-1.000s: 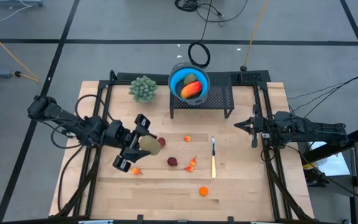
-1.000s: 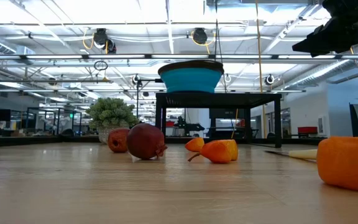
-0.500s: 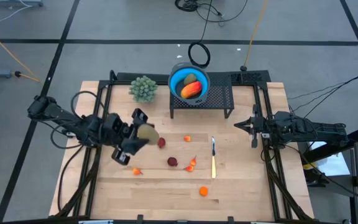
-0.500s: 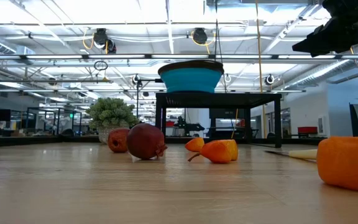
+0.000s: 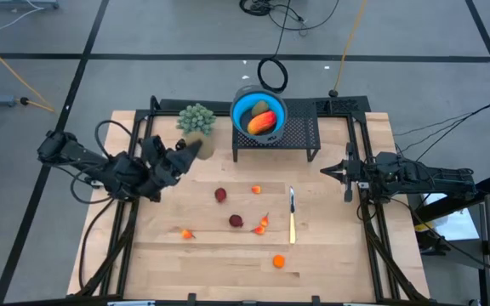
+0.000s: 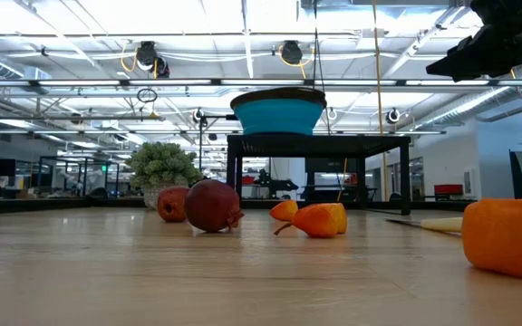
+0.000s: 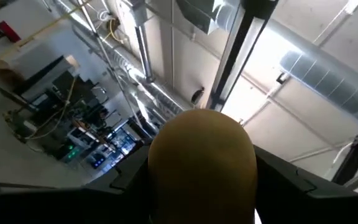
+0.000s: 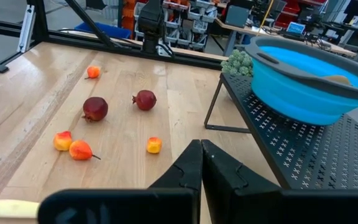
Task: Pick & Place Fruit
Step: Put the brown kiwi into the blue strainer bowl on the shelf
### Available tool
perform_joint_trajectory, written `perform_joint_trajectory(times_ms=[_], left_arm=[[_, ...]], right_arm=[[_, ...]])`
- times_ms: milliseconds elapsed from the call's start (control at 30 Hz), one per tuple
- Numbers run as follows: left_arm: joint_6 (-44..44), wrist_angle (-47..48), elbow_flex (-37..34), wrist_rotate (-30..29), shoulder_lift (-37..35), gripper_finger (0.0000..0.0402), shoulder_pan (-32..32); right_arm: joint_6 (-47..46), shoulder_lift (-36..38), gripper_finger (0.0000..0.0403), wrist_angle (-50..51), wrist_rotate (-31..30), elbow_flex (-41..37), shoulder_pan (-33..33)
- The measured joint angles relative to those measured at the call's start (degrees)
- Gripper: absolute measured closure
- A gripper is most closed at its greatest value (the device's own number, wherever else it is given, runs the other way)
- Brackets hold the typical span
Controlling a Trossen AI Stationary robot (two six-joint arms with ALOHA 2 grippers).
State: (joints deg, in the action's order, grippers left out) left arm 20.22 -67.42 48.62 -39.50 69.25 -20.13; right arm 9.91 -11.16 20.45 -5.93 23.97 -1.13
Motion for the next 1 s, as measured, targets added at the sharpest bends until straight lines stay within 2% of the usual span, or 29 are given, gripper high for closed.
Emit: perform_joint_trajectory(times_ms=[133, 300, 500, 733, 1000], left_arm=[[3.34, 3.66, 0.02, 0.38, 0.78, 0.0188, 0.89], [15.83, 19.44, 0.02, -3.84, 0.87, 0.0188, 2.93], [25.75, 33.18, 0.02, -3.15, 0.87, 0.0188, 6.82], [26.6, 40.64, 1.74, 1.23, 0.88, 0.0188, 12.66], [21.6, 63.53, 14.78, 7.91, 3.64, 0.0188, 21.04]], right_arm=[[0.0, 0.0, 0.0403, 0.0, 0.0, 0.01, -0.01], [0.0, 0.0, 0.0403, 0.0, 0.0, 0.01, 0.0], [-0.02, 0.0, 0.0403, 0.0, 0.0, 0.01, -0.01], [-0.01, 0.0, 0.0403, 0.0, 0.0, 0.01, 0.0], [-0.2, 0.01, 0.0403, -0.02, -0.02, 0.01, 0.0]])
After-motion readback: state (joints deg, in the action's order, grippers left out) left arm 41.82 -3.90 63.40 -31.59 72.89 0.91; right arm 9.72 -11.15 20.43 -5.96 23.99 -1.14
